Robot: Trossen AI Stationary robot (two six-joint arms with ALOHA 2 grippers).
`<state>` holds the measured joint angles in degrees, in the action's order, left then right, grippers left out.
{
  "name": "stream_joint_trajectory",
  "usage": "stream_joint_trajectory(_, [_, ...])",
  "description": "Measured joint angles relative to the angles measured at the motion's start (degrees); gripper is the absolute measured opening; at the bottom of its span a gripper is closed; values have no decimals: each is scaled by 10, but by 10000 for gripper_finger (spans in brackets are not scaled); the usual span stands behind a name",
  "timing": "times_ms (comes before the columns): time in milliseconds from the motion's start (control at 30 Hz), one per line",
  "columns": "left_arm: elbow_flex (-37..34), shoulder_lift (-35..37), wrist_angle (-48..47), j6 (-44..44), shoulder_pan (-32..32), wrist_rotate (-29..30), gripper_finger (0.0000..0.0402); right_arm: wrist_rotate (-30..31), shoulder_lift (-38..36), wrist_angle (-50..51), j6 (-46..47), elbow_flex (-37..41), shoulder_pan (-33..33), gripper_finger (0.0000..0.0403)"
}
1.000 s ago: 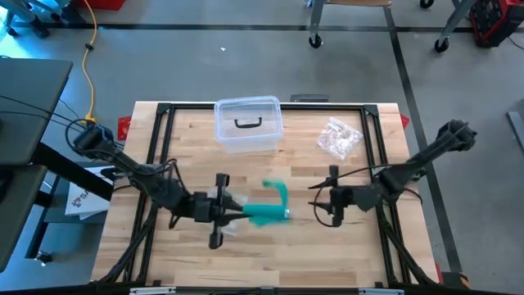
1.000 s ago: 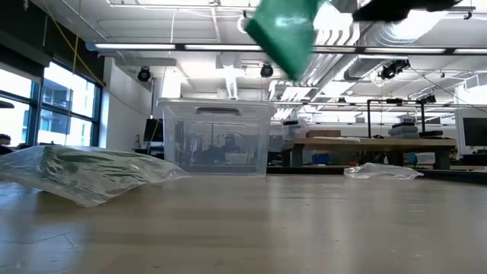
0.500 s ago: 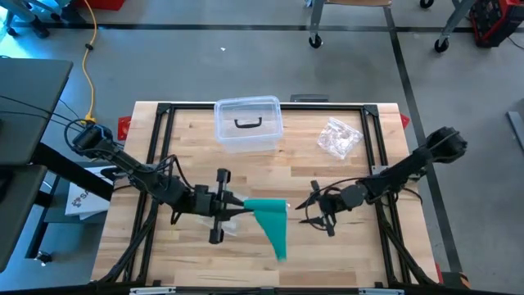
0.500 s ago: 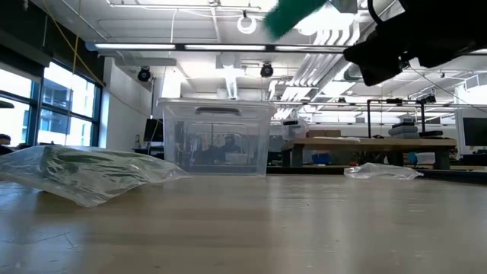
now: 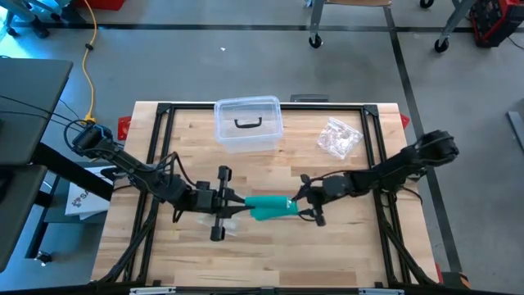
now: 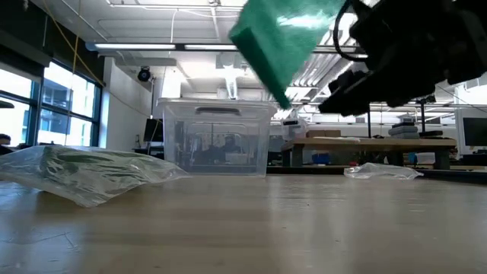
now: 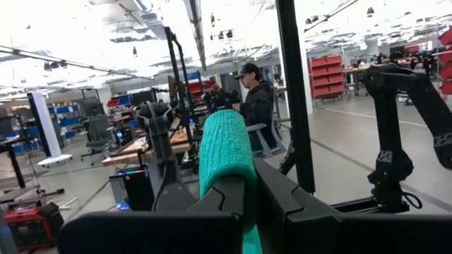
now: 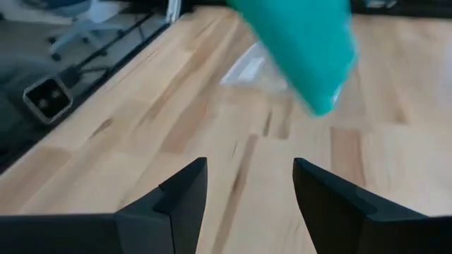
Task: Roll bandage
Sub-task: Roll the dark green bandage
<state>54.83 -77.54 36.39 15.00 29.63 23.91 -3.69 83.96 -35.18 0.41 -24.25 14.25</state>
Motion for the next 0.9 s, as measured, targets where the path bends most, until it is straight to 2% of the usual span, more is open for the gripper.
stream_joint_trajectory(100, [0,0,12,1,0,9,8,-10,27,-20,-3,0,-14,199])
stream_joint_trajectory(233, [0,0,28,1,-3,12,9,-43,73,-116,9,0,-5,199])
stream_joint_trajectory(367, [0,0,35,1,-9,12,9,-46,103,-204,11,0,9,199])
stream_joint_trajectory(667, [0,0,51,0,-24,12,9,-63,114,-345,41,-1,1,197])
stream_joint_trajectory(900, [0,0,78,5,-24,12,9,-63,114,-365,51,-6,-13,167])
